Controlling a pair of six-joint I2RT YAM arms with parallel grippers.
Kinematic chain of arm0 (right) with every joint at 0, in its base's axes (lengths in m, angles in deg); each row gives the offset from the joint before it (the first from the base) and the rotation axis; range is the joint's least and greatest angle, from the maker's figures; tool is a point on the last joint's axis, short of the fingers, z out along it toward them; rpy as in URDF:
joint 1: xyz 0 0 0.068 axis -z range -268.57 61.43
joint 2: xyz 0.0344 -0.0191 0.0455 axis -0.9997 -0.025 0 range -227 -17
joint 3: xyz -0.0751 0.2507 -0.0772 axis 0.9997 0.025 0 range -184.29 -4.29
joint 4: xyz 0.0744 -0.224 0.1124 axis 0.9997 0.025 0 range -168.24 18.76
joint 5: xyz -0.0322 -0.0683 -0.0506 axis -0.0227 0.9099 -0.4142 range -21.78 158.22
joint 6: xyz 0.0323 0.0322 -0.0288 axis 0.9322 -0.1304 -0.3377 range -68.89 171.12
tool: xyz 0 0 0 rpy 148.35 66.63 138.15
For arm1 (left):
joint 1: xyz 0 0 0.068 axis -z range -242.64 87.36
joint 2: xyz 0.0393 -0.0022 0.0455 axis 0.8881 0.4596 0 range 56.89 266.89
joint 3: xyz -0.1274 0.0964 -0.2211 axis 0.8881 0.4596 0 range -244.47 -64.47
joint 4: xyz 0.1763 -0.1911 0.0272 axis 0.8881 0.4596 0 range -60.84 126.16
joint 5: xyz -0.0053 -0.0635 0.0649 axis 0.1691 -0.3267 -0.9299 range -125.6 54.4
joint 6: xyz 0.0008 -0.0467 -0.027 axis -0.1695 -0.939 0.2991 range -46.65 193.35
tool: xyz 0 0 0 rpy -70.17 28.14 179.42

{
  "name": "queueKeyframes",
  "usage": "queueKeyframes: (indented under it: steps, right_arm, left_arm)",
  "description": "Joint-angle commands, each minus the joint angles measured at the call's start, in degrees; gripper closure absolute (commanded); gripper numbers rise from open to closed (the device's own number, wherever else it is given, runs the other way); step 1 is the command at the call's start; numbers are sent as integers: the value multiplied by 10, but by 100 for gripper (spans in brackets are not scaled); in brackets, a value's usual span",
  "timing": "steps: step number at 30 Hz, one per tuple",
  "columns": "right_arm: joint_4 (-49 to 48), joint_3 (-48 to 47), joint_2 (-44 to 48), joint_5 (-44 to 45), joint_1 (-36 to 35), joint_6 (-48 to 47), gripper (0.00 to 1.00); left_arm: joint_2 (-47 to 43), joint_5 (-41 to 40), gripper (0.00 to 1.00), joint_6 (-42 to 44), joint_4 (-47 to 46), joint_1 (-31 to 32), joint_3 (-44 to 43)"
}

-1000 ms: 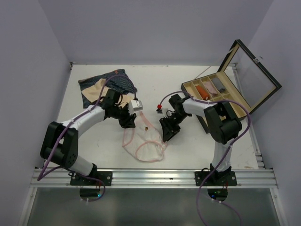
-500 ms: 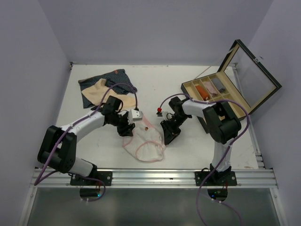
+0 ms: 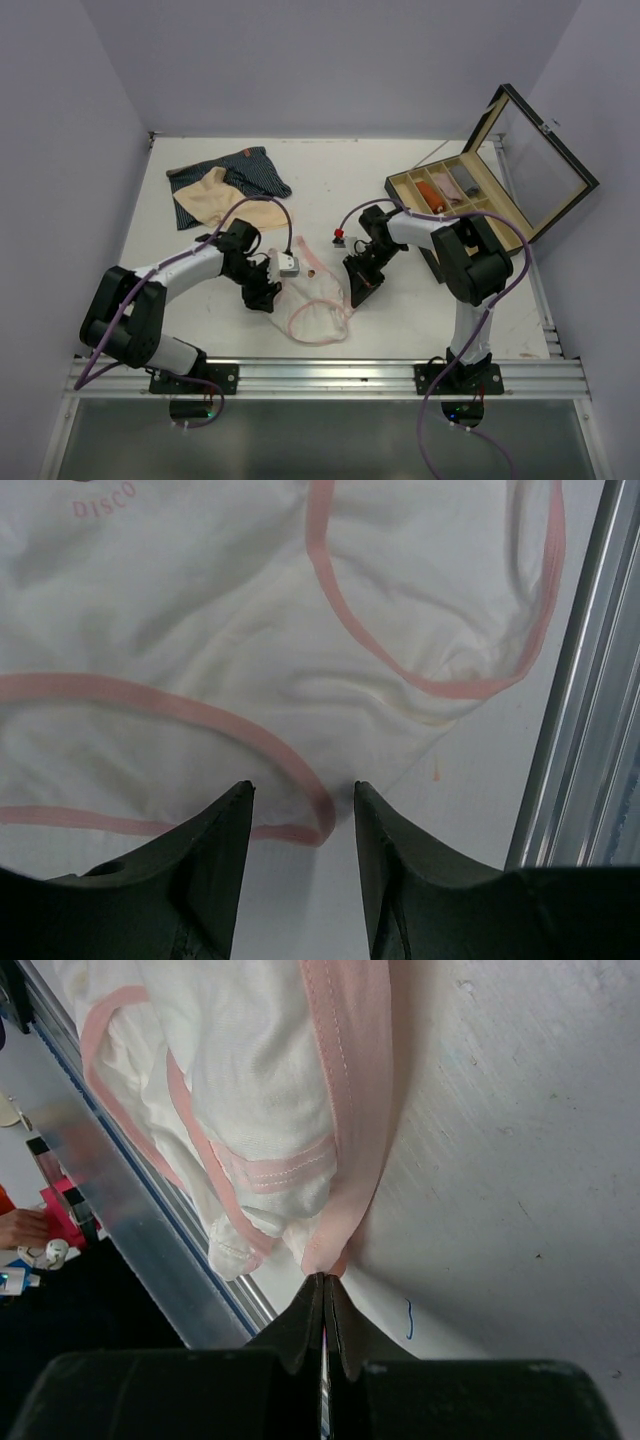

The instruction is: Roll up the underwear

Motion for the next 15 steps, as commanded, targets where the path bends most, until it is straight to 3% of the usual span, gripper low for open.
queueKeyframes:
  steps: [1, 5, 8, 9, 12, 15]
  right_arm:
    - [10, -13, 17, -17, -1, -13, 100]
    - [15, -18, 26, -15, 0, -18, 100]
    - [22, -22, 32, -9, 1, -24, 100]
    - [26, -25, 34, -8, 3, -26, 100]
    - [42, -35, 36, -2, 15, -38, 100]
    - [69, -49, 41, 4, 34, -60, 100]
  left_arm:
    - [1, 3, 51, 27, 25, 3, 6]
    - [25, -3, 54, 33, 32, 3, 4]
    - [28, 2, 69, 41, 43, 3, 2]
    - [28, 4, 81, 47, 44, 3, 1]
    - [23, 1, 100, 56, 54, 3, 4]
    - [13, -8, 100, 64, 54, 3, 14]
